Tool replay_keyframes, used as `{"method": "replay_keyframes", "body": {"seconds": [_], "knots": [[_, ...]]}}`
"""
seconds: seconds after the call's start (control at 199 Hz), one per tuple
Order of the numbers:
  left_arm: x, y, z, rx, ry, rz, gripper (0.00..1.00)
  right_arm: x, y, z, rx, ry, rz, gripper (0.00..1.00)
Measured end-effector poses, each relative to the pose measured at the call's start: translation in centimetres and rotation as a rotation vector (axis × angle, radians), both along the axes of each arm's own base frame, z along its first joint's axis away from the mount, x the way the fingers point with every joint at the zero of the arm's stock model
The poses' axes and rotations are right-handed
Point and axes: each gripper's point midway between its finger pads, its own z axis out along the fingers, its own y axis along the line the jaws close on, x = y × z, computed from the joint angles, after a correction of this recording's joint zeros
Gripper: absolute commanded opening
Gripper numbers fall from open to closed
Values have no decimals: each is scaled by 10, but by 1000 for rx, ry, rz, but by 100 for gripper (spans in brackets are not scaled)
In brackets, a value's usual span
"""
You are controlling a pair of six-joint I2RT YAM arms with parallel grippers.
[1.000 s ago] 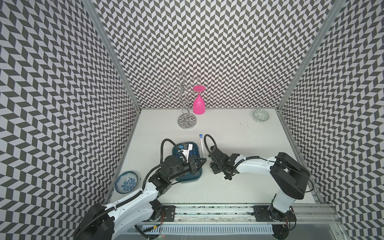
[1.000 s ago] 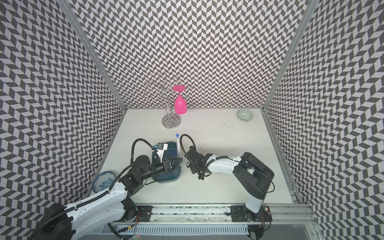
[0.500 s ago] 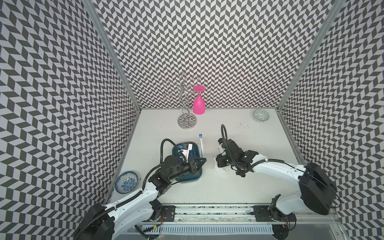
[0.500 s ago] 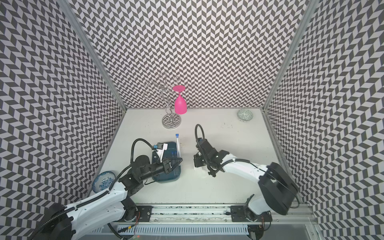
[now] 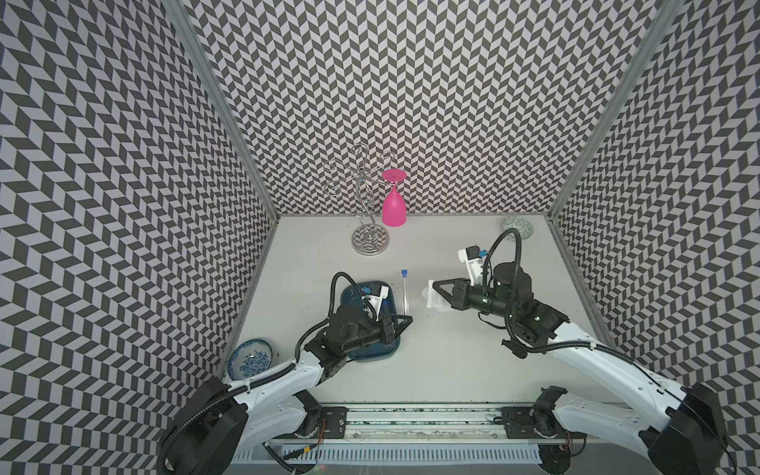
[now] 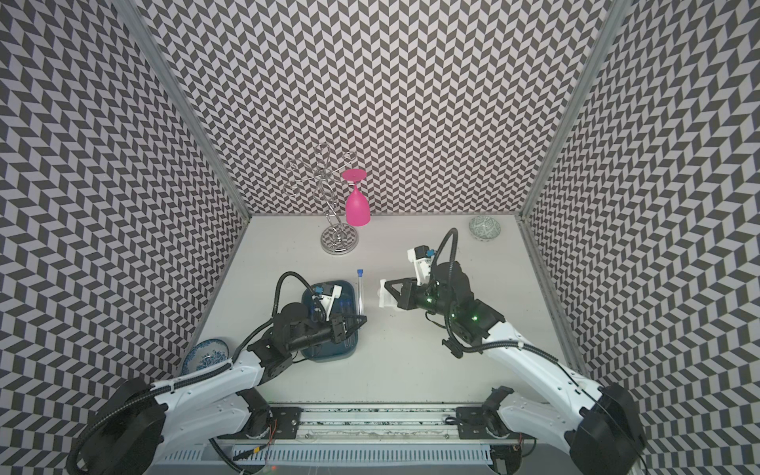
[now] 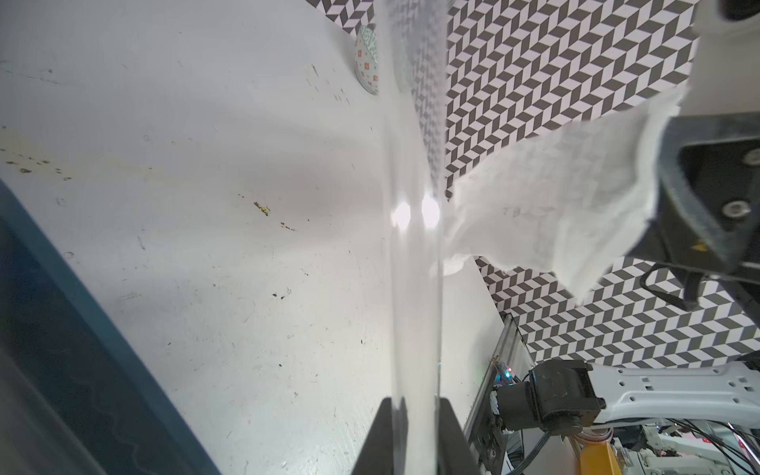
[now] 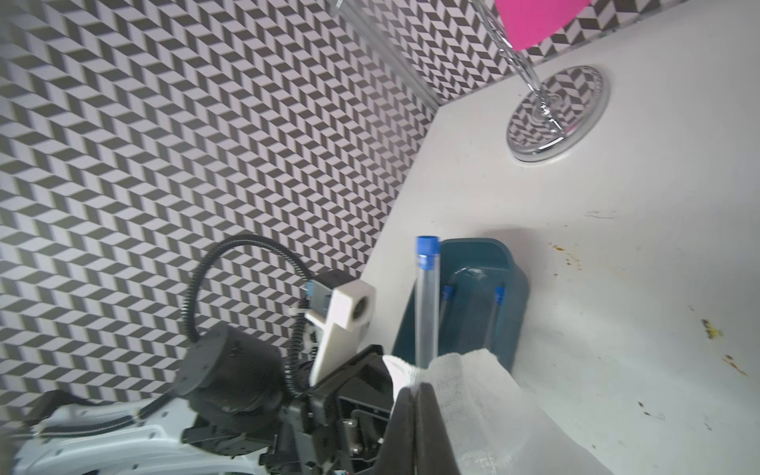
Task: Wipe the exteriors of test tubes
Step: Place the cleaning item in the test tube.
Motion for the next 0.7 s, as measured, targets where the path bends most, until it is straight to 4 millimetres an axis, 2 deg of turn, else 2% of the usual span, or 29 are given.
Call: {"method": "replay_keyframes", "body": {"seconds": [0.141,0.296,0.427,0.558,0.698], "knots": [[0,-15,6,-12,-6,-46,17,2,7,5,38,16,17,0],[-4,-28,15,-30,-27,-85,17,12,16,-7,20,62,17,0],[-5,-31,17,-34,-33,-93,17,16,19,-15,4,85,12,0],[-4,-30,18,-33,-40,-85,17,18,14,-12,-5,76,-19,0],[-4,-29,24,-40,-58,-82,17,17,-1,7,3,25,-80,0]]}}
